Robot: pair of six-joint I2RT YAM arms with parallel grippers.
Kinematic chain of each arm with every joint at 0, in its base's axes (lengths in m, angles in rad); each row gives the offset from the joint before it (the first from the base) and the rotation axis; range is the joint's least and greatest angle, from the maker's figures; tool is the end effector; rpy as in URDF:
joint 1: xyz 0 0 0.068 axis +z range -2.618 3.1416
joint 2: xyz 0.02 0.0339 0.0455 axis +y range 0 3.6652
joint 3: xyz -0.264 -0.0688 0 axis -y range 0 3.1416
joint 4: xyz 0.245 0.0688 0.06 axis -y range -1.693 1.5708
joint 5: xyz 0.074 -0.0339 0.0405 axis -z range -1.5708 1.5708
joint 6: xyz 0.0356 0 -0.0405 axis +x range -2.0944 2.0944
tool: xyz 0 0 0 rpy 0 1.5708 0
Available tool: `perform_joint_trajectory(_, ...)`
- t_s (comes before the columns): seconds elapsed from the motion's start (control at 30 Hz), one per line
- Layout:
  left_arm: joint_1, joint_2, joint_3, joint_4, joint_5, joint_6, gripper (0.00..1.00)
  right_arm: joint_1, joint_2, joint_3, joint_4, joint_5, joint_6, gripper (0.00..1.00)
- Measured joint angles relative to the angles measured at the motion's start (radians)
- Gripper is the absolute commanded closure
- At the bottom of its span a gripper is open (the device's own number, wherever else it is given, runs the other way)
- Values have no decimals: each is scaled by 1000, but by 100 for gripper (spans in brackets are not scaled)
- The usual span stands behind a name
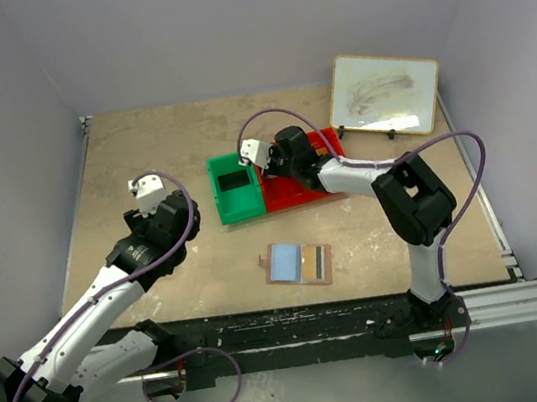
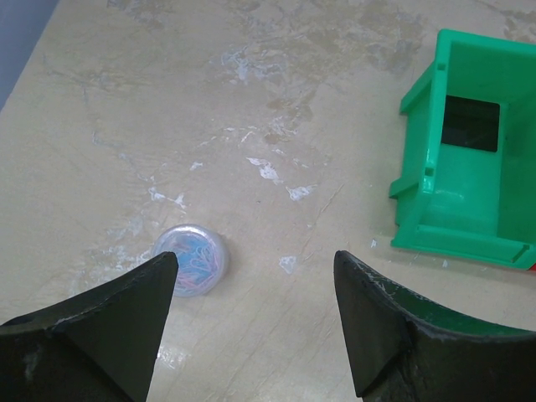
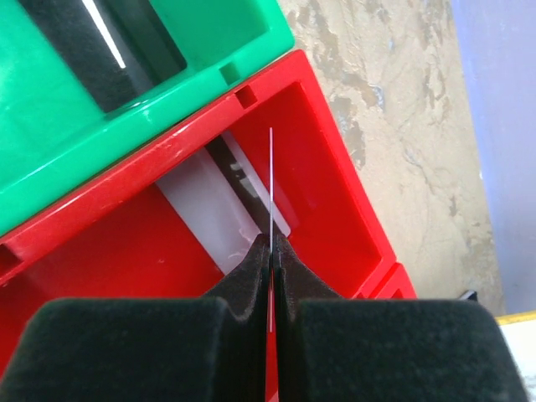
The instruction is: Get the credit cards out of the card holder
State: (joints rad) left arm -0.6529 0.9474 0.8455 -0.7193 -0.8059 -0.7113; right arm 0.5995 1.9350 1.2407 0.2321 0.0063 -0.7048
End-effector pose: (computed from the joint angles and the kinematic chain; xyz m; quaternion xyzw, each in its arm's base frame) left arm 0.1609 -0.0907 0.2904 -0.1685 0.8515 0.0710 0.4915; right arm 0.3624 0.2474 0.2007 -0.5147 0.6768 -0.0304 0.5255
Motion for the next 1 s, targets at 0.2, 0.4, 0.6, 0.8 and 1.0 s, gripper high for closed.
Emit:
perform_joint_trajectory(0.2, 0, 10, 0, 0, 11, 3, 27, 0, 8, -1, 72, 37, -48, 100)
perform_joint_trajectory(0.4, 0, 15, 0, 0, 20, 17, 27, 0, 19, 0, 100, 37, -85, 100)
perform_joint_trajectory(0.6, 0, 15, 0, 0, 21, 18, 27, 0, 63, 5, 105, 38, -99, 100)
perform_joint_trajectory(0.8, 0, 15, 0, 0, 23, 19, 27, 0, 102, 32, 95, 53, -100, 98)
perform_joint_trajectory(1.0, 0, 15, 0, 0, 26, 21, 27, 0, 116, 39, 96, 84, -99, 88)
